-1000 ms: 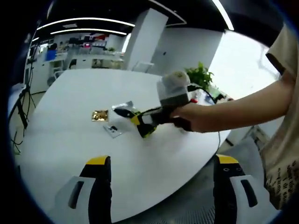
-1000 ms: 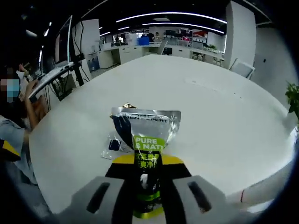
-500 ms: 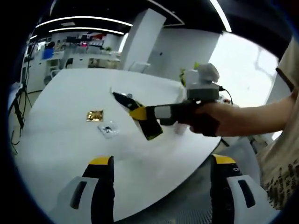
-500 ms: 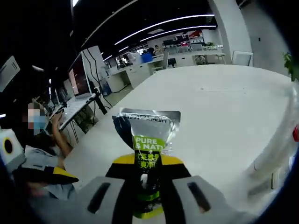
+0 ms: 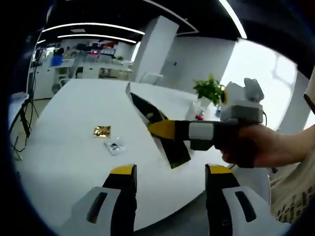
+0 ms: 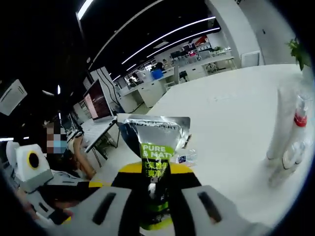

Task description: Arrange the skincare products in the storage area until every visible bottle or jar stands upright without overlapping.

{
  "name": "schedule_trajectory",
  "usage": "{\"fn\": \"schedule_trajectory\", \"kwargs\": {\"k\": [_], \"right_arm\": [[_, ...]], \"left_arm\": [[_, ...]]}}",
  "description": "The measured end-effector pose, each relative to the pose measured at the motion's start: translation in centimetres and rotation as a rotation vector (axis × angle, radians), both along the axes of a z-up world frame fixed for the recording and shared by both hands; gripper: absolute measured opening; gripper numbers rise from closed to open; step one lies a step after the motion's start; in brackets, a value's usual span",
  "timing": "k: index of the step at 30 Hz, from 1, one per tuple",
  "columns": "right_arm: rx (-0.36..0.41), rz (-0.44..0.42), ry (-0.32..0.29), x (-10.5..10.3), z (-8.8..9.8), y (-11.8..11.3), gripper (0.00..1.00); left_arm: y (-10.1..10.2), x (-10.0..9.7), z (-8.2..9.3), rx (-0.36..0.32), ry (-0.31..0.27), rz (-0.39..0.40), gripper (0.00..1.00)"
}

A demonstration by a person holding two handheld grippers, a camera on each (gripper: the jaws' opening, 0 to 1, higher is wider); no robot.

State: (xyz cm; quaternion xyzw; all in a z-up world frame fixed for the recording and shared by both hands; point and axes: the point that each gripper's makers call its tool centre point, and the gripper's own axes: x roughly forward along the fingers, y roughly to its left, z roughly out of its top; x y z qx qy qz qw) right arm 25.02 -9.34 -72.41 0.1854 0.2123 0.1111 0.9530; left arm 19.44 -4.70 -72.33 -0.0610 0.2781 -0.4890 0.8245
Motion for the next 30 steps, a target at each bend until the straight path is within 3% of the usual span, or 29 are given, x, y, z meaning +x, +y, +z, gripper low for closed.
{"fn": "schedule_trajectory", "kwargs": {"k": [3,11,13,19,20,22,23,27,29,30], "right_arm": [[0.018,-0.002,-0.01,-0.7,0.6,-0.1,0.16],[0.045,0.012,-0.031,-2.3,1.6,-0.8,0.17],[0.049,0.024,-0.047,-2.5,2.1,-0.8,0.17],[0.077,0.048,-0.07,-3.2,3.1,-1.4,0.19],[0.085,0.054,-0.065,-3.4,3.0,-1.6,0.19],[0.087,0.052,-0.064,-4.1,2.9,-2.3,0.2],[0.123,0.043,-0.065,-4.4,3.1,-2.6,0.2],[0.125,0.028,-0.068,-5.2,3.5,-4.3,0.22],[0.119,0.02,-0.082,-5.5,3.9,-5.3,0.29],[0.132,0.018,-0.093,-5.7,4.3,-5.9,0.3]], "left_arm": [[-0.8,-0.3,0.3,-0.016,0.024,-0.01,0.47],[-3.3,-1.9,0.9,-0.026,0.018,-0.051,0.31],[-3.7,-2.3,0.8,-0.037,0.044,-0.047,0.3],[-4.8,-2.8,1.3,-0.106,0.102,-0.024,0.21],[-5.3,-2.6,1.8,-0.156,0.121,-0.006,0.2],[-5.6,-2.6,1.9,-0.18,0.164,0.008,0.18],[-5.8,-2.5,1.8,-0.172,0.151,0.0,0.18],[-7.5,-3.3,1.9,-0.153,0.139,-0.046,0.14],[-8.3,-3.7,2.4,-0.187,0.156,-0.063,0.06],[-8.5,-3.4,2.5,-0.199,0.185,-0.03,0.03]]}}
